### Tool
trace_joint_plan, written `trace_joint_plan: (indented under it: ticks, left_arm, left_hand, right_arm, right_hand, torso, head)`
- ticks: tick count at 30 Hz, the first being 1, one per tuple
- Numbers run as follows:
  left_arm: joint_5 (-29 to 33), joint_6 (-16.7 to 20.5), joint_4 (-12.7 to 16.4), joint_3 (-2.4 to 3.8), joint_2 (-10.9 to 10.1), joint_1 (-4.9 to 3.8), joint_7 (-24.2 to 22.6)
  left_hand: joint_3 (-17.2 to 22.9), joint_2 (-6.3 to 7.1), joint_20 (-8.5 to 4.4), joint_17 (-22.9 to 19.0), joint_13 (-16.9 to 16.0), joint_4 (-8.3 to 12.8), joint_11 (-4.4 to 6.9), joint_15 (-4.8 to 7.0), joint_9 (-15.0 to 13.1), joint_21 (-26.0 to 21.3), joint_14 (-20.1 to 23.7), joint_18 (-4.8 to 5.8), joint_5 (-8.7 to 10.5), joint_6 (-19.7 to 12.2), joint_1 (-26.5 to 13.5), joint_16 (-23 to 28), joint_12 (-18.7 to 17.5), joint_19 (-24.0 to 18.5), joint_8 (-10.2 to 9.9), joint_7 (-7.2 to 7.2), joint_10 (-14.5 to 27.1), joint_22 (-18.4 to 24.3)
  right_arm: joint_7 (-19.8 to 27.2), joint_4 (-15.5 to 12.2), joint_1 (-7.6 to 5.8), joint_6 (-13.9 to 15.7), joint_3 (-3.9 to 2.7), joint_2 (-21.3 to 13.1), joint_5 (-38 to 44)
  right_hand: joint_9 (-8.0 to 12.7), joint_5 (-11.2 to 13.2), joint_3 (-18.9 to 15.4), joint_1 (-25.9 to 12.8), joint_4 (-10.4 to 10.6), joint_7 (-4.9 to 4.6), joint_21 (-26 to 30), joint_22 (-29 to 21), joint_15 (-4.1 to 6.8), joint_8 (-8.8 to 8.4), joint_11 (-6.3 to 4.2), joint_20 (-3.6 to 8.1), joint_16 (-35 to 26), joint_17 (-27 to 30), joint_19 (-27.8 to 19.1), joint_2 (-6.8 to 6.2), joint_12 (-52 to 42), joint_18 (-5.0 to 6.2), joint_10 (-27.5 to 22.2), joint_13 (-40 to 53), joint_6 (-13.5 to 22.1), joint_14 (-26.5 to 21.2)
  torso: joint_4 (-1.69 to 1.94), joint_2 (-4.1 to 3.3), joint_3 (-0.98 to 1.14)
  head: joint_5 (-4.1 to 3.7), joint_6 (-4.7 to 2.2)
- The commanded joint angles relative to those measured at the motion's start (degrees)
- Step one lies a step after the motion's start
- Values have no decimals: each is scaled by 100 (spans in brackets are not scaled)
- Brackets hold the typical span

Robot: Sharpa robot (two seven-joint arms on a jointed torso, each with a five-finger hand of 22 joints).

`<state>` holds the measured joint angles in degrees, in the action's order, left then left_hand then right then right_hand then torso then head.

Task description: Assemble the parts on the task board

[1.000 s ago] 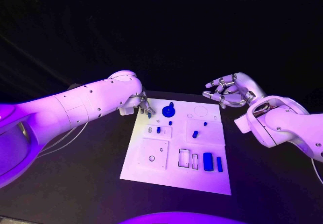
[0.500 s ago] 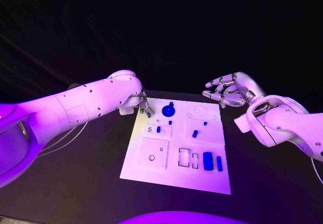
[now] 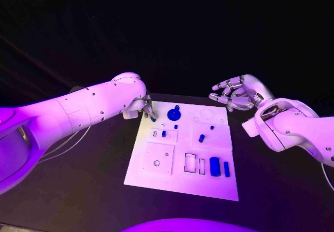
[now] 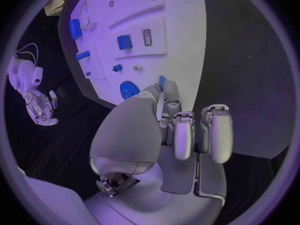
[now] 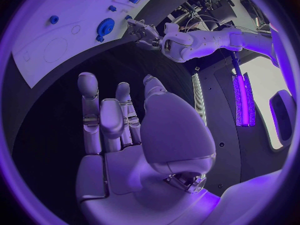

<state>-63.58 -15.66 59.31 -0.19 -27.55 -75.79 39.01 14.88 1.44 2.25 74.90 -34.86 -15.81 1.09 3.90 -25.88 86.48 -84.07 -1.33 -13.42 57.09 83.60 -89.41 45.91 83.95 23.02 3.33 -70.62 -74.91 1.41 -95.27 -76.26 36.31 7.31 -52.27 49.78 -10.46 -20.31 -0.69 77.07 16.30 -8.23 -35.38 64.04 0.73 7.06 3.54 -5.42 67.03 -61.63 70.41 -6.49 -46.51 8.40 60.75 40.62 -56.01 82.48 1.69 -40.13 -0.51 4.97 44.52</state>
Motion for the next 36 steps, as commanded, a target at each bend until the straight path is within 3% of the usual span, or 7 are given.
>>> trace_joint_plan:
  ticks: [1,9,16,26,30,36]
  left_arm:
    - [163,21,37,2,-16,3,-72]
    - [601,150,257,3,-196,4,-60]
    - [940,574,873,5,-608,1,-48]
    - [582,983,1717,2,-1109,9,-214]
    - [380,1100,1914,-1,-1230,36,-274]
    - [206,1237,2111,-6,-1348,114,-313]
  left_hand:
    - [610,95,-44,1444,2,343,-2,26,-174,12,-573,5,-18,21,-46,-17,6,292,221,-5,-73,-1083]
    - [1233,316,-52,1411,-70,449,6,43,-307,9,-563,4,-8,13,-237,5,102,292,356,-21,-174,-1085]
    - [1578,453,-67,1385,-175,542,32,65,-425,34,-556,14,1,28,-407,22,215,317,445,-47,-283,-1120]
    - [1878,665,-83,1381,-208,694,49,81,-522,37,-555,15,5,31,-504,24,248,322,500,-60,-342,-1127]
    - [1939,737,-86,1392,-233,735,52,82,-544,37,-558,16,9,36,-523,18,270,323,511,-62,-366,-1128]
    - [1981,825,-88,1389,-281,784,58,85,-569,42,-558,18,14,46,-541,19,313,328,526,-67,-407,-1136]
  right_arm:
    - [52,-6,5,-56,-1,4,21]
    - [64,-5,8,-43,-1,-2,34]
    - [69,-5,8,-36,-1,-14,30]
    - [74,-12,11,-32,-1,-36,0]
    - [76,-16,13,-31,-1,-41,-4]
    - [75,-20,14,-31,-1,-49,-6]
  right_hand:
    - [-5,-21,14,5,13,18,37,-5,15,38,-26,8,-25,8,48,48,10,75,-1,-7,10,-10]
    - [-5,-21,14,5,13,18,37,-5,15,38,-26,8,-25,8,48,48,10,75,-1,-7,10,-10]
    - [-6,-28,16,-2,16,18,56,-14,15,39,-26,8,-36,19,45,60,9,78,-1,-13,9,-13]
    - [-6,-33,16,-9,19,18,67,-20,15,40,-25,8,-40,21,43,66,9,79,-2,-16,10,-13]
    - [-6,-33,16,-9,19,18,67,-20,15,40,-25,8,-40,21,43,66,9,79,-2,-16,10,-13]
    - [-6,-33,16,-9,19,18,67,-20,15,40,-25,8,-40,21,43,66,9,79,-2,-16,10,-13]
  torso:
    - [-2,2,2]
    - [9,6,3]
    - [11,8,2]
    - [6,-1,-4]
    - [0,-2,3]
    - [1,-5,-4]
  head:
    - [4,2]
    - [18,3]
    - [32,0]
    - [47,-2]
    - [58,3]
    - [67,23]
